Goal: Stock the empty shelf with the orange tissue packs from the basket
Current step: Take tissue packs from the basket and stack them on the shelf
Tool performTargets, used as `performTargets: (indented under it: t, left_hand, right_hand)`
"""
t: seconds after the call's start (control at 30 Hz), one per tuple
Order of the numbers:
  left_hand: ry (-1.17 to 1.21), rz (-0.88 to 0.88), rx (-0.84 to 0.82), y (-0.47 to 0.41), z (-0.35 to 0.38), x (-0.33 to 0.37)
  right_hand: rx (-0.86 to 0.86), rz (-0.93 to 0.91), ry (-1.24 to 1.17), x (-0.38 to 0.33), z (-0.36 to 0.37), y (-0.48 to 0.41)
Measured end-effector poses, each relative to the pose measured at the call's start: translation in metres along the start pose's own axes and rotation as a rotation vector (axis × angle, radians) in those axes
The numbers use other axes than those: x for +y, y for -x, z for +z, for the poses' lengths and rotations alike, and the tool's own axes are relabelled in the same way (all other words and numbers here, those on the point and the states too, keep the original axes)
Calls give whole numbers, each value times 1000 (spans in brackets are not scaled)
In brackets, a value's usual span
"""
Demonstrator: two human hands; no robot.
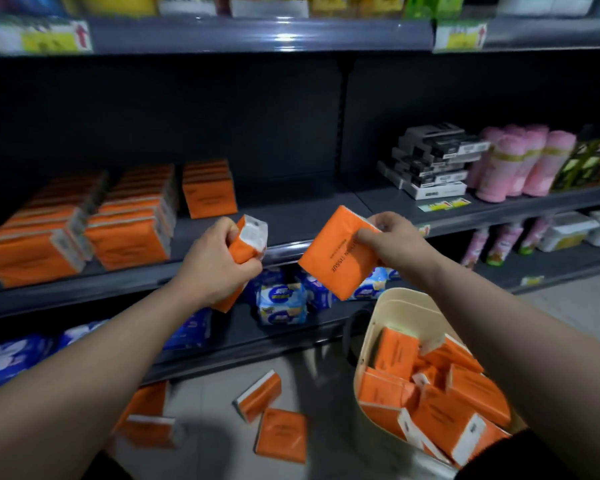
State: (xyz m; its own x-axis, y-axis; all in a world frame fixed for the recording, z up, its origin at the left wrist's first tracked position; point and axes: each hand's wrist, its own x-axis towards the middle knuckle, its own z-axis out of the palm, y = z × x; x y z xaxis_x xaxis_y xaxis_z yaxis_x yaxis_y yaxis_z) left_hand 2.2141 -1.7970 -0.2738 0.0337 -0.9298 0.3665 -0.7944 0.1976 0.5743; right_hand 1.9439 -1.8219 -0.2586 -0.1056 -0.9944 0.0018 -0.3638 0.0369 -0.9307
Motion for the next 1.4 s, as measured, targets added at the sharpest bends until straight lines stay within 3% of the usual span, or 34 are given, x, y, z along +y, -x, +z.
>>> performTargets:
  t: [0.17,0.37,0.53,0.7,0.9,1.13,1.3,1.4]
  left_hand:
    - [79,36,-48,3,-4,0]
    - [98,161,-229,3,9,-5]
    - [230,112,-366,-4,8,-9]
    - [262,106,-358,-8,10,-15]
    - [352,-204,-392,-17,4,-29]
    - [441,-320,-293,-18,8,-26]
    - [335,-306,-235,-23,-4,-38]
    - [124,-302,-207,-27,-12,-50]
  right_hand:
    - [-56,32,-140,5,33,6]
    - [-159,97,-338,0,65,6]
    - [-161,110,-397,4,67,1]
    - [-193,110,-448,10,70,-5]
    - [-210,107,-600,11,72,-8]
    - [-275,212,-701,9,83,-11]
    - [-110,202,-584,15,85,-20]
    - [-43,219,-542,18,86,-27]
